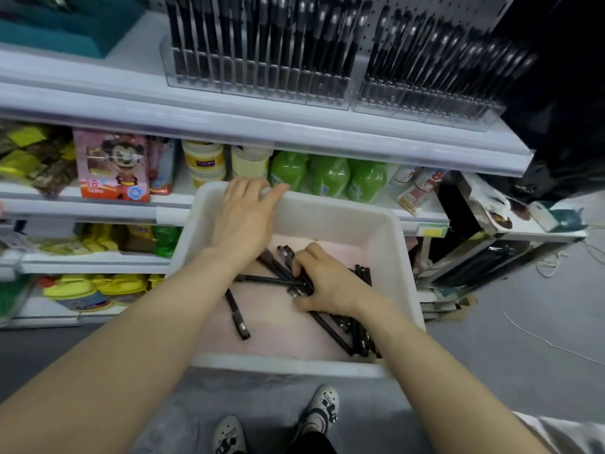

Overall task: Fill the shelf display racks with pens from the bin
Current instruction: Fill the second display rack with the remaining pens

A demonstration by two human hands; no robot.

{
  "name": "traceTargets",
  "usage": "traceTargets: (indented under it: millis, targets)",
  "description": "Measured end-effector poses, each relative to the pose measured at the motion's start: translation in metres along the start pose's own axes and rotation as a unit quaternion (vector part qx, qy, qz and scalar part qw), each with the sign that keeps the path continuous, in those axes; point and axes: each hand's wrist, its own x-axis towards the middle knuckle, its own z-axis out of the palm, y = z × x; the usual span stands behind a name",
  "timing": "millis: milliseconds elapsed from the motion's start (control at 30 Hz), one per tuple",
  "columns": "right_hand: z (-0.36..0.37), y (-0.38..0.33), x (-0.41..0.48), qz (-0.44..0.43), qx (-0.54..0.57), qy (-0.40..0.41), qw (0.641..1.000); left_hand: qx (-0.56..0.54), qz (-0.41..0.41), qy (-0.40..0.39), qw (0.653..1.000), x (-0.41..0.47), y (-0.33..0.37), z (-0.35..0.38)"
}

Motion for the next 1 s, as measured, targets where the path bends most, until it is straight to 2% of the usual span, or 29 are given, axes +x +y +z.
traceTargets:
  millis: [133,367,1000]
  targets:
    - [-0.005,0.017,0.003,0.064,0.002,0.090,0.994,-0.004,0.004,0.016,1.000,0.000,0.000,0.002]
    - [-0.006,0.023,0.006,0.101,0.014,0.147,0.984,-0.005,-0.004,0.011,1.000,0.001,0.000,0.003]
    - [-0.012,0.018,0.006,0.139,0.012,0.154,0.978,-0.008,-0.005,0.015,1.000,0.000,0.001,0.000]
